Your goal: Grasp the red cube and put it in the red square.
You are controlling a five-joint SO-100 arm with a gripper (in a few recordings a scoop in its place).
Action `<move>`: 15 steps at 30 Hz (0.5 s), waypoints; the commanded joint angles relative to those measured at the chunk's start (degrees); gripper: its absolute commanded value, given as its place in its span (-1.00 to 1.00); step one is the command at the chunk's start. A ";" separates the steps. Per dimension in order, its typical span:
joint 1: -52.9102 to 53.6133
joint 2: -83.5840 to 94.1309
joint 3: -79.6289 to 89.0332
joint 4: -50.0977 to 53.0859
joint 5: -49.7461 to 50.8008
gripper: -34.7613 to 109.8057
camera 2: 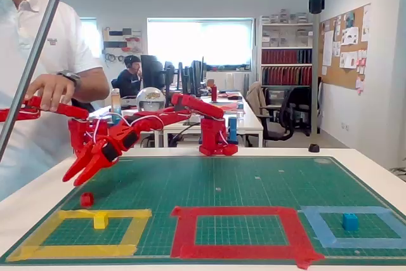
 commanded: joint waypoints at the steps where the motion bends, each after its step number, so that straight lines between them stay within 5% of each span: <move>1: 0.18 1.32 -4.92 -1.49 -1.76 -0.18; 15: -0.79 9.93 8.35 -7.47 -2.64 -0.18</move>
